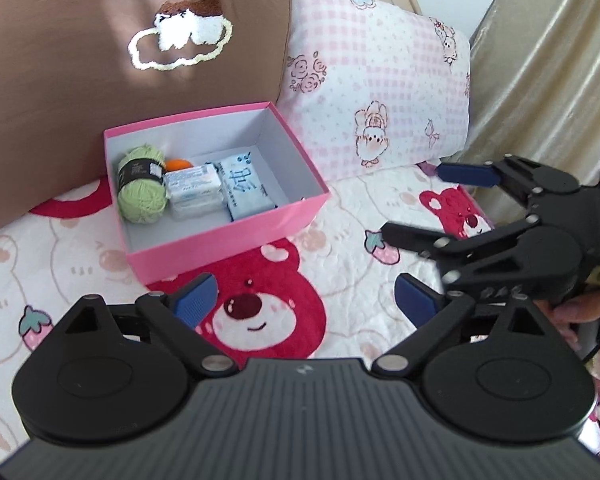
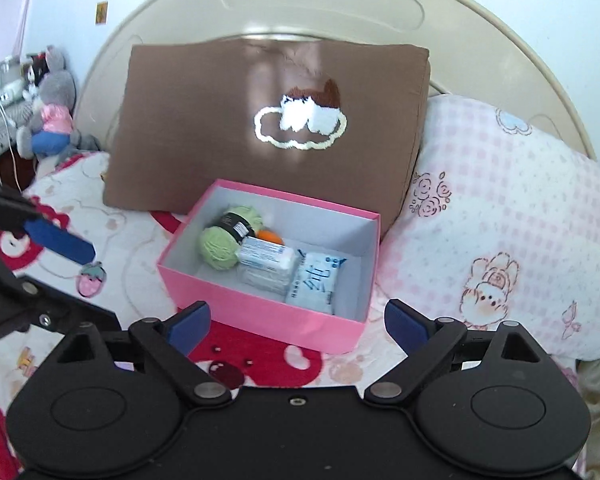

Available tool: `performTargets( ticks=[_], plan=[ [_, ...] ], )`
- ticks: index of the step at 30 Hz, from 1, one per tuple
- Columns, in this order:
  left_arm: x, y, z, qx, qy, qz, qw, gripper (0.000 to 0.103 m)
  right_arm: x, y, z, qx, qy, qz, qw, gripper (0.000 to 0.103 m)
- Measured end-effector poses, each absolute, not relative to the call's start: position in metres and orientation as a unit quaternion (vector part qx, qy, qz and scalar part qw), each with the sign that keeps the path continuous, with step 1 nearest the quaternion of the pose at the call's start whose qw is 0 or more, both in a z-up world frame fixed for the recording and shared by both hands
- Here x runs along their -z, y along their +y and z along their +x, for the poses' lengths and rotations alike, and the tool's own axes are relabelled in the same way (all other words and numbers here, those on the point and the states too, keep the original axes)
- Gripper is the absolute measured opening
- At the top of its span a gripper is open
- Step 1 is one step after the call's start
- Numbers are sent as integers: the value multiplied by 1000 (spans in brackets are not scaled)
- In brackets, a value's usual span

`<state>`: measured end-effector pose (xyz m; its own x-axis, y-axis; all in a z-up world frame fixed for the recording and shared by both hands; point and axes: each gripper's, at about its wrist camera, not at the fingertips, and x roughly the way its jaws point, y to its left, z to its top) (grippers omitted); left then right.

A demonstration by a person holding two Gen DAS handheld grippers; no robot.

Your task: Organize objects

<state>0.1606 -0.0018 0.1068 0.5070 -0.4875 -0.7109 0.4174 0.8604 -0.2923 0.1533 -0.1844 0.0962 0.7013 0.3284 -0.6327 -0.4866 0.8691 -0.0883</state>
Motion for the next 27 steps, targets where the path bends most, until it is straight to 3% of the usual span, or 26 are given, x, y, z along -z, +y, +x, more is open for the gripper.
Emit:
performTargets(
  ticks=[8, 27],
  plan=[
    [-93, 20, 139, 247, 435, -54, 864, 96, -107, -173, 113, -229, 291, -161, 915, 95],
    [-54, 46, 102, 229, 467, -85, 850, 96, -84, -151, 71, -288, 362, -142, 875, 95]
  ],
)
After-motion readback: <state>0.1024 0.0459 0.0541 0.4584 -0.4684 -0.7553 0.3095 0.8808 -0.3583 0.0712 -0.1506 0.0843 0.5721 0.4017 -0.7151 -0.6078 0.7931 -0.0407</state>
